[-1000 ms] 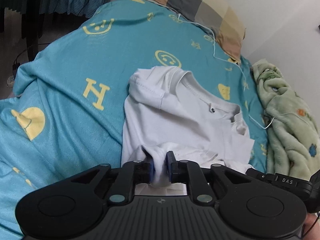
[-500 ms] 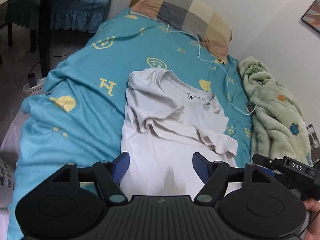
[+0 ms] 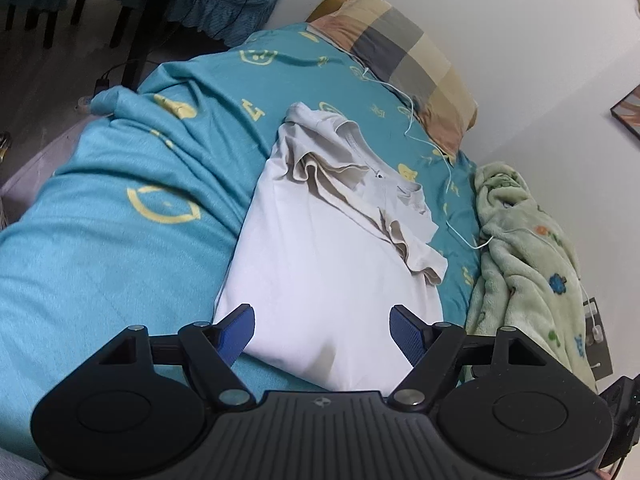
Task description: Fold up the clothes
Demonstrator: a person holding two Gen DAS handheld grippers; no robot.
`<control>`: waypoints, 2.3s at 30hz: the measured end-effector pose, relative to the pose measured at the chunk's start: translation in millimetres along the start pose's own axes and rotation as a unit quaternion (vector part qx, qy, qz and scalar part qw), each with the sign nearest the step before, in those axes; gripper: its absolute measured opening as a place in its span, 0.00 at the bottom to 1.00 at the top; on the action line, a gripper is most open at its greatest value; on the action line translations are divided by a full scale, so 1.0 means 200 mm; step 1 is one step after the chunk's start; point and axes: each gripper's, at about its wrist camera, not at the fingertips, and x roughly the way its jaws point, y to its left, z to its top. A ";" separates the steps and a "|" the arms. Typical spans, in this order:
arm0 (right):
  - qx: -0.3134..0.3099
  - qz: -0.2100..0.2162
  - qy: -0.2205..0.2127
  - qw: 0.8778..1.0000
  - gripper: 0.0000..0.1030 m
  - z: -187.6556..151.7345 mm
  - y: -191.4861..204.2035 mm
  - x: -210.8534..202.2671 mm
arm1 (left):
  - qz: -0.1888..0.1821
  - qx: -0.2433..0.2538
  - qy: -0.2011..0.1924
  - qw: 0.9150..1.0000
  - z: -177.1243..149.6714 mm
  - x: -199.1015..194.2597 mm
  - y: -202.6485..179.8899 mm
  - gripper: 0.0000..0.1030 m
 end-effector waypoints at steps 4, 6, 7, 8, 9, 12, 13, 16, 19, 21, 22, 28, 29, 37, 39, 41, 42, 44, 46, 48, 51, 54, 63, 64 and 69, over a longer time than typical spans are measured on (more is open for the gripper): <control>0.009 -0.001 -0.002 1.000 0.59 0.01 -0.01 0.01 | 0.003 -0.003 0.014 1.000 0.00 0.04 0.01 0.74; 0.019 -0.002 -0.001 1.000 0.59 0.01 -0.02 0.03 | -0.004 -0.013 0.024 1.000 0.01 0.06 0.03 0.74; 0.025 -0.003 0.001 1.000 0.59 0.01 -0.03 0.04 | -0.007 -0.018 0.031 0.999 0.01 0.07 0.04 0.74; 0.030 -0.003 0.002 1.000 0.59 0.01 -0.04 0.04 | -0.012 -0.025 0.038 0.999 0.01 0.08 0.05 0.74; 0.036 -0.004 0.002 0.999 0.59 0.01 -0.05 0.05 | -0.015 -0.033 0.047 0.998 0.01 0.10 0.06 0.74; 0.054 -0.005 0.003 0.999 0.59 0.01 -0.08 0.06 | -0.024 -0.057 0.085 0.994 0.00 0.16 0.10 0.73; 0.059 -0.005 0.003 0.998 0.59 0.02 -0.09 0.06 | -0.032 -0.068 0.096 0.993 -0.01 0.17 0.11 0.72; 0.078 -0.004 0.007 0.997 0.59 0.01 -0.11 0.08 | -0.057 -0.098 0.120 0.986 -0.02 0.22 0.15 0.72; 0.105 0.008 0.020 0.994 0.59 0.00 -0.14 0.10 | -0.073 -0.125 0.127 0.981 -0.03 0.27 0.18 0.70; 0.117 0.015 0.029 0.993 0.59 -0.01 -0.15 0.12 | -0.075 -0.144 0.133 0.978 -0.03 0.31 0.21 0.69; 0.120 0.019 0.033 0.992 0.59 -0.01 -0.15 0.12 | -0.075 -0.153 0.133 0.976 -0.03 0.32 0.22 0.68; 0.135 0.035 0.057 0.989 0.59 -0.04 -0.15 0.17 | -0.072 -0.195 0.131 0.969 -0.03 0.41 0.26 0.52; 0.143 0.037 0.064 0.987 0.59 -0.05 -0.16 0.19 | -0.071 -0.197 0.128 0.969 -0.03 0.42 0.27 0.47; 0.224 0.084 0.096 0.966 0.59 -0.11 -0.19 0.29 | -0.154 -0.211 0.058 0.964 0.02 0.34 0.26 0.08; 0.242 0.088 0.081 0.963 0.59 -0.10 -0.20 0.30 | -0.171 -0.223 0.049 0.958 0.03 0.34 0.27 0.07; 0.254 0.082 0.070 0.961 0.59 -0.09 -0.21 0.31 | -0.185 -0.237 0.042 0.953 0.04 0.33 0.28 0.07; 0.258 0.075 0.063 0.961 0.59 -0.09 -0.22 0.30 | -0.188 -0.242 0.039 0.951 0.04 0.33 0.29 0.07; 0.266 0.053 0.040 0.962 0.59 -0.08 -0.25 0.28 | -0.189 -0.246 0.037 0.950 0.04 0.33 0.29 0.07; 0.279 0.041 0.018 0.959 0.59 -0.08 -0.29 0.25 | -0.188 -0.248 0.036 0.950 0.04 0.33 0.29 0.07; 0.280 0.043 0.003 0.959 0.58 -0.07 -0.30 0.24 | -0.184 -0.249 0.036 0.950 0.04 0.34 0.29 0.07; 0.246 0.042 -0.010 0.968 0.39 -0.05 -0.25 0.24 | -0.178 -0.252 0.035 0.951 0.05 0.35 0.30 0.07; 0.217 0.041 -0.018 0.975 0.22 -0.03 -0.19 0.25 | -0.172 -0.249 0.037 0.952 0.05 0.36 0.30 0.07; 0.159 0.057 -0.044 0.985 0.13 0.02 -0.10 0.13 | -0.160 -0.246 0.029 0.956 0.11 0.31 0.27 0.07; 0.153 0.061 -0.049 0.985 0.13 0.03 -0.08 0.10 | -0.158 -0.244 0.027 0.956 0.12 0.28 0.26 0.07; 0.135 0.090 -0.083 0.983 0.12 0.05 0.02 -0.09 | -0.158 -0.201 0.000 0.967 0.20 0.07 0.09 0.07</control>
